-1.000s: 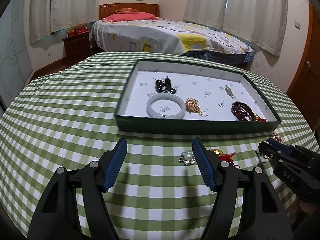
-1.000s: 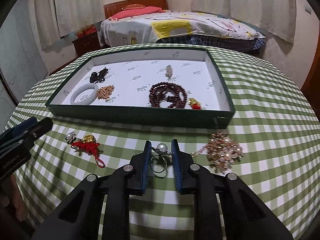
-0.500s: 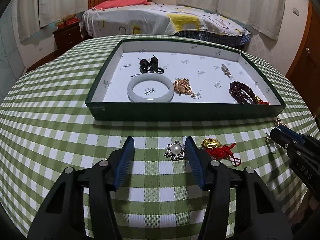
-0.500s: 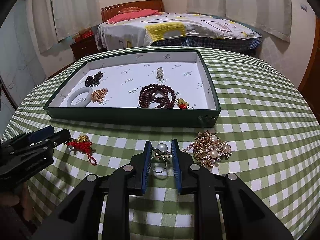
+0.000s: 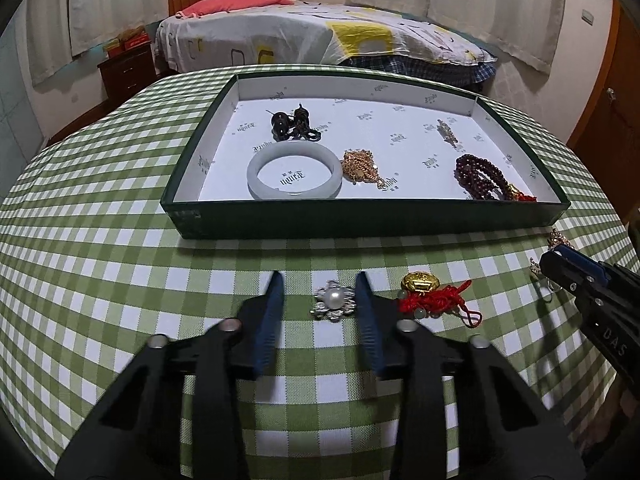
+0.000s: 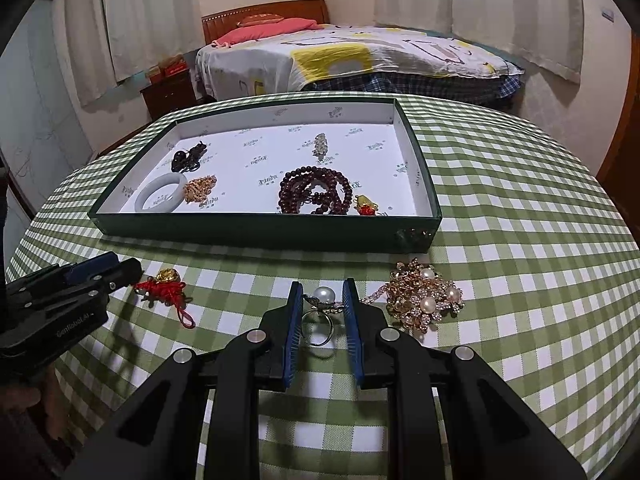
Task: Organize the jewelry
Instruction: 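Grasp the pearl flower brooch with the left tool while the right tool holds the ring, then carry the flower brooch and ring in both tools over the box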
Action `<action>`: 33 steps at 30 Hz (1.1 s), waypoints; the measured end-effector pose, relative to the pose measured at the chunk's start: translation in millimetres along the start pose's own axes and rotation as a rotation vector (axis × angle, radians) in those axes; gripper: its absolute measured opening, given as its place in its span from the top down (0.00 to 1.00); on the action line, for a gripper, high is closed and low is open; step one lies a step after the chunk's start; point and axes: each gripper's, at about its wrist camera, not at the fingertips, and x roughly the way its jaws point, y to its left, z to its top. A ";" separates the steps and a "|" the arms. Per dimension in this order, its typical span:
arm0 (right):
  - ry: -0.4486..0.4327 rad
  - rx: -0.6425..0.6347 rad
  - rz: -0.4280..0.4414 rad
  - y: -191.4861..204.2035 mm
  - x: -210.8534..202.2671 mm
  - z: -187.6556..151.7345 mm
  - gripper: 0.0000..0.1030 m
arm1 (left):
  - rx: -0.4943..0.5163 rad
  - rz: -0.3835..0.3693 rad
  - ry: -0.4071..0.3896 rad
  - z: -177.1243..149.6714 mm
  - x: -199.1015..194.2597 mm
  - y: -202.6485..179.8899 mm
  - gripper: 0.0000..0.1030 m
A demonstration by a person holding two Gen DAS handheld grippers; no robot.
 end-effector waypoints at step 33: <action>-0.111 -0.011 0.012 -2.3 -30.2 30.9 0.79 | -0.022 -0.014 -0.210 32.2 -66.5 13.7 0.81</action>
